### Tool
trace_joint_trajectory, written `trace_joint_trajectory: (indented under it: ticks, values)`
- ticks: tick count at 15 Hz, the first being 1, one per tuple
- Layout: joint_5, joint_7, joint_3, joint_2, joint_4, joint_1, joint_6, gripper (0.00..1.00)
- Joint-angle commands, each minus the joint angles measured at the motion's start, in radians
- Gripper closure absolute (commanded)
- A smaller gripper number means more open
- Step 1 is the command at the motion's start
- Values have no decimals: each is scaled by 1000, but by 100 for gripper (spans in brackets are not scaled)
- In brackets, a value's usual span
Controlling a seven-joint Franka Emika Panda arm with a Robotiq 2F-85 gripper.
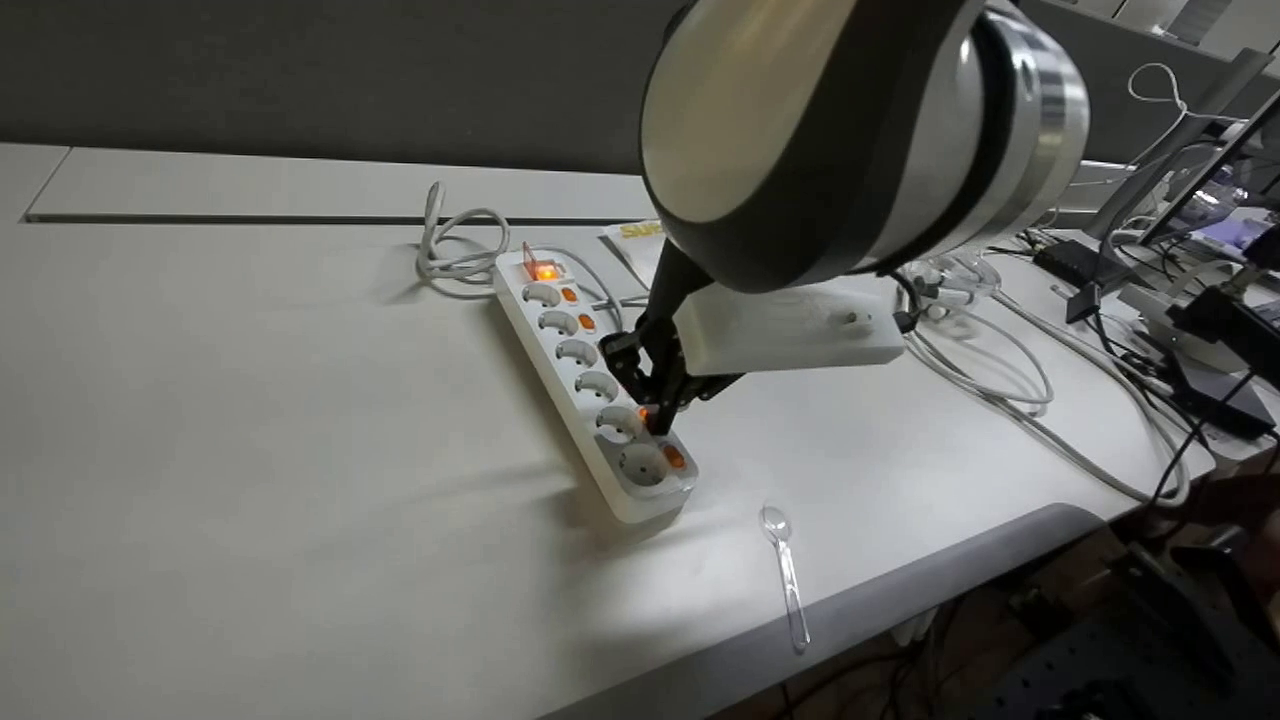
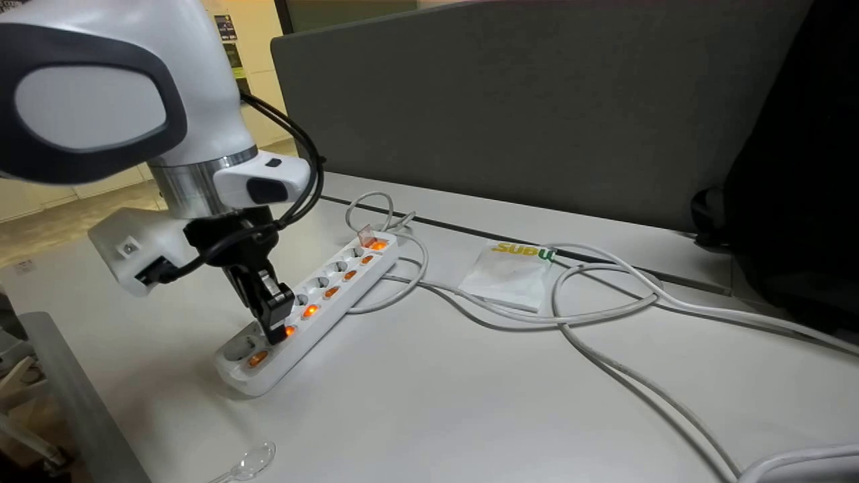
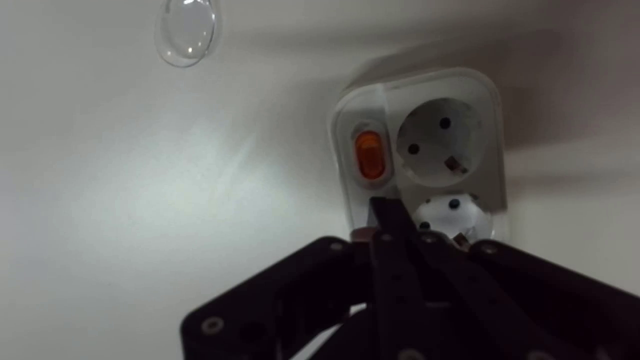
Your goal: Turn off the third last switch to the left then turn it on again
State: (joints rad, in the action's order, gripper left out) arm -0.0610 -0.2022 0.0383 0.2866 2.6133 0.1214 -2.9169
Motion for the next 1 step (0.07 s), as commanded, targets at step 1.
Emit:
trace_joint_trajectory:
  ticks: [1]
  values:
    - [-59,65,37,76,-41,-66,3,100]
